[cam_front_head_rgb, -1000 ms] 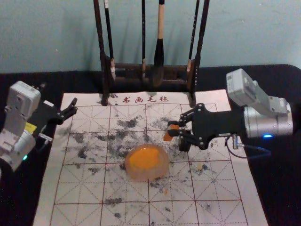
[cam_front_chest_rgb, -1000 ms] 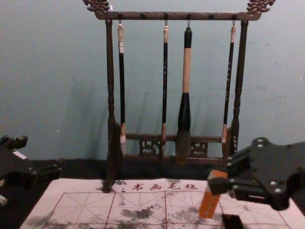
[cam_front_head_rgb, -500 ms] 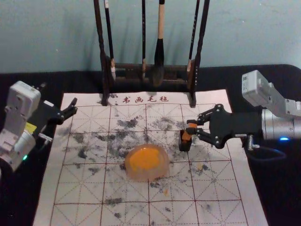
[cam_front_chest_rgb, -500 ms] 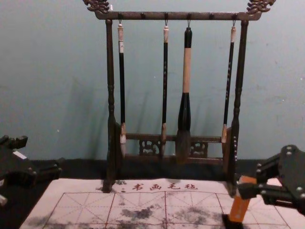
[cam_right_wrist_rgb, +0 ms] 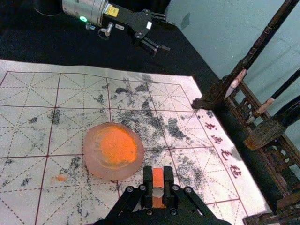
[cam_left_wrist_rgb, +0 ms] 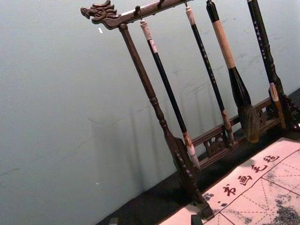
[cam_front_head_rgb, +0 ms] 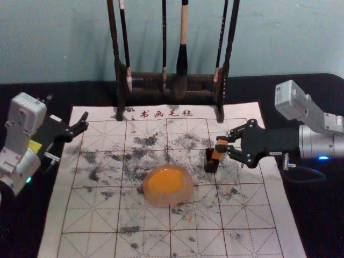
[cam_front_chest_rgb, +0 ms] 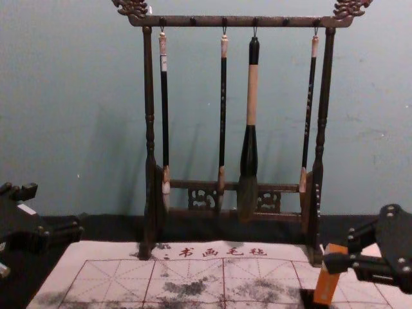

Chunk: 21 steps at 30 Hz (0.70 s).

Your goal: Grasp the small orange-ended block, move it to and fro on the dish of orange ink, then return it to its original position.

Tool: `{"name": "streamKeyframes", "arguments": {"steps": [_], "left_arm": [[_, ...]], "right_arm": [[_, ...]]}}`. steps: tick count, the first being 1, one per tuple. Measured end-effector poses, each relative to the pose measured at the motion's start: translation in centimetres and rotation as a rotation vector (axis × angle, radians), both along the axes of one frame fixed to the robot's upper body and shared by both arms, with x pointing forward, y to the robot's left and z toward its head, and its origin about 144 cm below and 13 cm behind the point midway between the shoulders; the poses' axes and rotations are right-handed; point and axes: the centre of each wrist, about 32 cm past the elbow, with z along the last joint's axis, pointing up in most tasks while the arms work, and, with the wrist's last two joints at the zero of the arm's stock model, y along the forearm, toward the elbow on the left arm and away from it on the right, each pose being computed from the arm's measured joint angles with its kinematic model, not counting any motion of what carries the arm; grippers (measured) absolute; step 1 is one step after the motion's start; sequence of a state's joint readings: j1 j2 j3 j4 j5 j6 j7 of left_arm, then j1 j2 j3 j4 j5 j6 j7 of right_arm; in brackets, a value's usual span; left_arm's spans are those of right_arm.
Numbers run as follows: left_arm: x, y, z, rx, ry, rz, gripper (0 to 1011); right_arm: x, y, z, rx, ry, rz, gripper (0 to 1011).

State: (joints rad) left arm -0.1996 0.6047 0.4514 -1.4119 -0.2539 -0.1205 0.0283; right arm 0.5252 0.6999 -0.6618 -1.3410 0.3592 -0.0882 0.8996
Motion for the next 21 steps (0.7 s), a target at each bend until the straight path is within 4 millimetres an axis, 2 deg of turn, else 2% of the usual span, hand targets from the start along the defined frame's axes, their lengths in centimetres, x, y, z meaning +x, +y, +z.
{"name": "streamKeyframes", "arguments": {"steps": [21], "left_arm": [[0.0,0.0,0.0,0.000,0.000,0.000,1001]], "right_arm": [[1.1,0.5,-0.9,-0.006,0.015,0.002,136]]}}
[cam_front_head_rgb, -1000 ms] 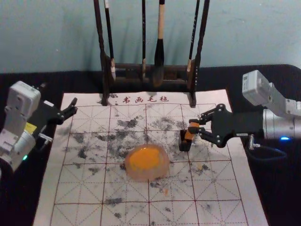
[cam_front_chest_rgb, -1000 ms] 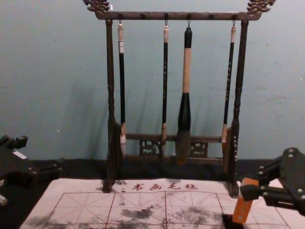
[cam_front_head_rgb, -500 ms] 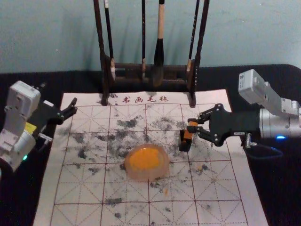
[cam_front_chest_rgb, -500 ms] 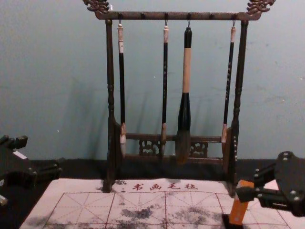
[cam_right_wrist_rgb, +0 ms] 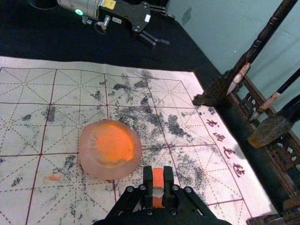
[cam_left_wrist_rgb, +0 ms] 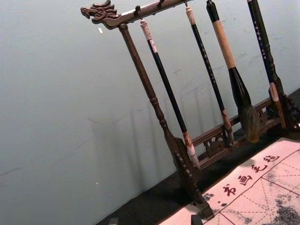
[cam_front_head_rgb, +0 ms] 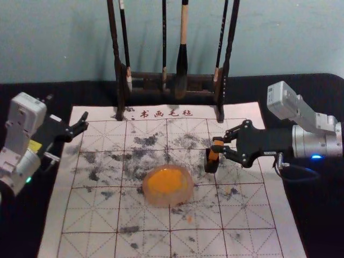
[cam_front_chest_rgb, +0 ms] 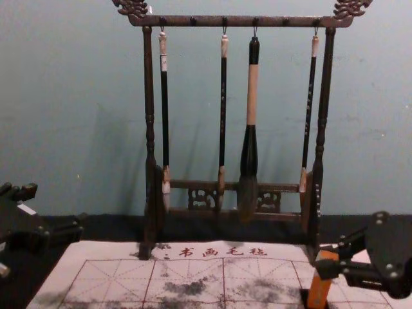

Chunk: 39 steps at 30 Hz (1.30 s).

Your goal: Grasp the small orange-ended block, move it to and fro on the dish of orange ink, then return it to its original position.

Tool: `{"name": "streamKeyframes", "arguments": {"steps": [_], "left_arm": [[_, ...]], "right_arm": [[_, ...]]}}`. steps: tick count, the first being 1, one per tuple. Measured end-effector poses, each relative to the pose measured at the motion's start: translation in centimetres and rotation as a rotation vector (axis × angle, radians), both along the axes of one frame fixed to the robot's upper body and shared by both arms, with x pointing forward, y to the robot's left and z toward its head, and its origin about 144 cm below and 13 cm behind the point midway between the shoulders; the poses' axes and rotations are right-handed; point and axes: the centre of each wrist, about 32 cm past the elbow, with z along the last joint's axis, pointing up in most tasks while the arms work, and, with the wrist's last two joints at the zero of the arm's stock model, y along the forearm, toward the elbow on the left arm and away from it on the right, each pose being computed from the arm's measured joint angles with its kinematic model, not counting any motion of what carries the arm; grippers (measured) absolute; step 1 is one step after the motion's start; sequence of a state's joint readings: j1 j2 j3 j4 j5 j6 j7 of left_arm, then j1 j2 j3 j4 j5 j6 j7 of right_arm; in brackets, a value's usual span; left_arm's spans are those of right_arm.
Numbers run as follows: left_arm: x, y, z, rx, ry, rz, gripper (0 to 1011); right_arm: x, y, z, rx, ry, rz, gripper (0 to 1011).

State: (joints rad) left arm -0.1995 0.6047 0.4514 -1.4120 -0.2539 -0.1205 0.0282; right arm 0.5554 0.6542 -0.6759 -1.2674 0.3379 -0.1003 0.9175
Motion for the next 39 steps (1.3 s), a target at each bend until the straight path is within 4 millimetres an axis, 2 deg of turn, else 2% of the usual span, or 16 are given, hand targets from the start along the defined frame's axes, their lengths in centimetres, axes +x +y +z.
{"name": "streamKeyframes", "arguments": {"steps": [18,39], "left_arm": [[0.0,0.0,0.0,0.000,0.000,0.000,1001],[0.0,0.0,0.0,0.000,0.000,0.000,1001]], "right_arm": [[0.7,0.3,-1.4,0.002,0.034,-0.014,136],[1.2,0.3,-2.0,0.015,0.052,-0.036,136]]}}
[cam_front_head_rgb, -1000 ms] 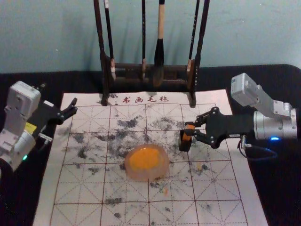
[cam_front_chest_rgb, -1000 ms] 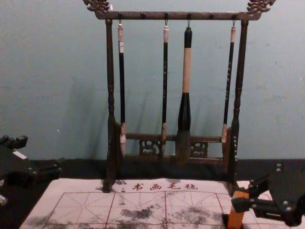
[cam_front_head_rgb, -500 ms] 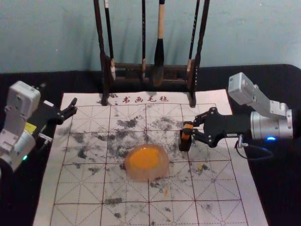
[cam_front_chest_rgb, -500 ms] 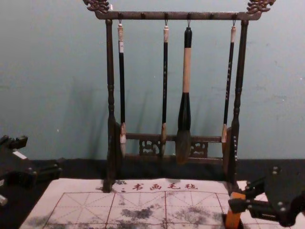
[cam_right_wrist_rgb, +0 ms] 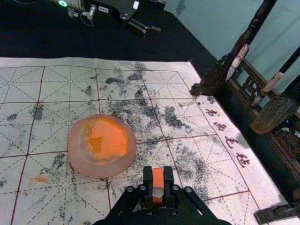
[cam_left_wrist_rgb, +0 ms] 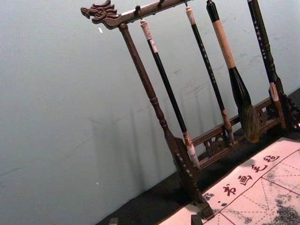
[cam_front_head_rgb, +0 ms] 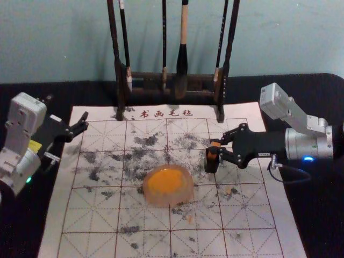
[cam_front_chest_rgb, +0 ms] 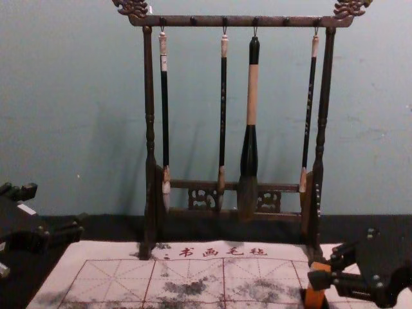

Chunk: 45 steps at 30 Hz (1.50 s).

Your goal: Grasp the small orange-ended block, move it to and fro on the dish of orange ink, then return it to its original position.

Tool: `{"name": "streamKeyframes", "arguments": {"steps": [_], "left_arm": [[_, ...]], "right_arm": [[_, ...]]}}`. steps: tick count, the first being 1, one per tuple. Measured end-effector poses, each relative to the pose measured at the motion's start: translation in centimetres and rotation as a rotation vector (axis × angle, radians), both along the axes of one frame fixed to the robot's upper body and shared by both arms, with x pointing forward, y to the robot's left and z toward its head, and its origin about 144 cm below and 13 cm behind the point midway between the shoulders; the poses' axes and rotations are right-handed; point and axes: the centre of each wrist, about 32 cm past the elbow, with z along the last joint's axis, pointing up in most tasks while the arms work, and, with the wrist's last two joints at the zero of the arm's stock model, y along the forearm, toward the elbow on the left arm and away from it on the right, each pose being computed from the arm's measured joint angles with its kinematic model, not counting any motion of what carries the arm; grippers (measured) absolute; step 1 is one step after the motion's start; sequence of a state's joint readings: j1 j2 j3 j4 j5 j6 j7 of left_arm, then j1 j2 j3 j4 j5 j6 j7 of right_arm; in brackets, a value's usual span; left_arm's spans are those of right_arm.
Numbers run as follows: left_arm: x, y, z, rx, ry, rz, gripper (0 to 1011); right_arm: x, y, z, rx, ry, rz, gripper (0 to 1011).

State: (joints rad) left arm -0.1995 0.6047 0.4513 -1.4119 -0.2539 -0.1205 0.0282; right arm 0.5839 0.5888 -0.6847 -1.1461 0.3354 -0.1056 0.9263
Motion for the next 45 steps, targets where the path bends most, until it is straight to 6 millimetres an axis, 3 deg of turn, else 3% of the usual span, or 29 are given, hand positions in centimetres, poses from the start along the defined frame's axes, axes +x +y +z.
{"name": "streamKeyframes", "arguments": {"steps": [19,45], "left_arm": [[0.00,0.00,0.00,0.000,0.000,0.000,1001],[0.00,0.00,0.00,0.000,0.000,0.000,1001]], "right_arm": [[0.00,0.01,-0.14,0.000,0.006,-0.004,145],[-0.18,-0.02,-0.06,0.028,-0.006,-0.003,920]]}}
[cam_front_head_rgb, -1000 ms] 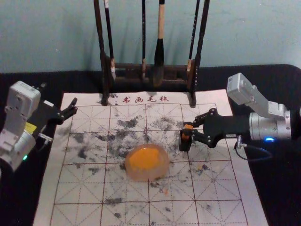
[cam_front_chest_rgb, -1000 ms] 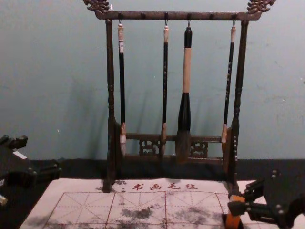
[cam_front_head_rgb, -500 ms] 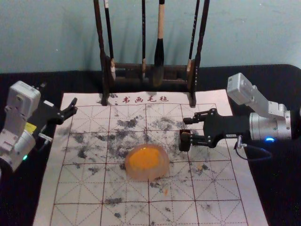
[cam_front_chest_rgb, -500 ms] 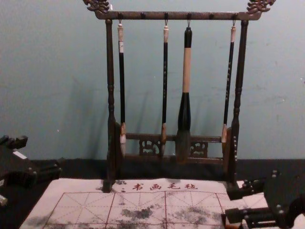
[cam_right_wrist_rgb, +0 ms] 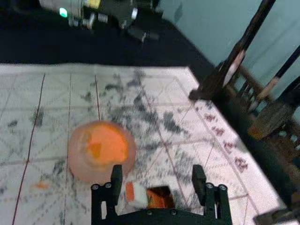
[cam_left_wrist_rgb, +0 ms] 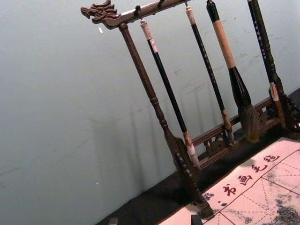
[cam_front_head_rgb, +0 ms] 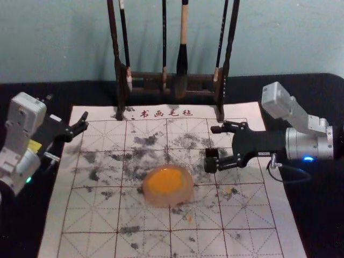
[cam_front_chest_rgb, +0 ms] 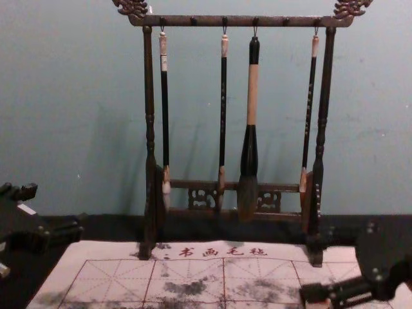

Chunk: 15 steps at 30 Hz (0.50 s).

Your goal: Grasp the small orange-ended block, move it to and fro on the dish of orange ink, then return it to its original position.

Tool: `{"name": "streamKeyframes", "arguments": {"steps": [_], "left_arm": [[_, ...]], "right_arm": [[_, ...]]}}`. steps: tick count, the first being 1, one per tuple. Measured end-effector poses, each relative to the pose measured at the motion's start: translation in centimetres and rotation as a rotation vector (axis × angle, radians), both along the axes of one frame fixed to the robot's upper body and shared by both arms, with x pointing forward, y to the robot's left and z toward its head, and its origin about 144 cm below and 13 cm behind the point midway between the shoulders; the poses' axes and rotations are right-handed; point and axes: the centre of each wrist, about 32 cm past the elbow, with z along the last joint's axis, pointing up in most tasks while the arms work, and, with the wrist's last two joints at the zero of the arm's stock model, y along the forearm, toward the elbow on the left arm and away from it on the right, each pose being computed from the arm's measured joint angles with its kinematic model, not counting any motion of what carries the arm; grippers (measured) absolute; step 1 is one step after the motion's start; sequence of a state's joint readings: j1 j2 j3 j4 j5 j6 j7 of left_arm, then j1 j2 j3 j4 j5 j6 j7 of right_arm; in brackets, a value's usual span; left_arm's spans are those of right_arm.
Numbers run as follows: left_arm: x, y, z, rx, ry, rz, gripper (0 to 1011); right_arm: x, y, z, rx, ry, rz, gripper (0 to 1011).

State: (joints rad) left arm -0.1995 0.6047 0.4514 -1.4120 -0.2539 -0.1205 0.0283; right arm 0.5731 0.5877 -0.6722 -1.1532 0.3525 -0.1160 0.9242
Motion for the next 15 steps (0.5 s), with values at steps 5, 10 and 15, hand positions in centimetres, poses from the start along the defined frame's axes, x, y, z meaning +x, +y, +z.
{"name": "streamKeyframes", "arguments": {"steps": [5,10,15], "left_arm": [[0.0,0.0,0.0,0.000,0.000,0.000,1001],[0.0,0.0,0.0,0.000,0.000,0.000,1001],[0.0,0.0,0.0,0.000,0.000,0.000,1001]], "right_arm": [[-0.7,-0.1,0.4,0.070,-0.051,-0.032,1003],[-2.0,-0.3,0.3,0.151,-0.105,-0.130,1003],[-5.1,-0.5,-1.5,0.256,-0.154,-0.336,1003]]}}
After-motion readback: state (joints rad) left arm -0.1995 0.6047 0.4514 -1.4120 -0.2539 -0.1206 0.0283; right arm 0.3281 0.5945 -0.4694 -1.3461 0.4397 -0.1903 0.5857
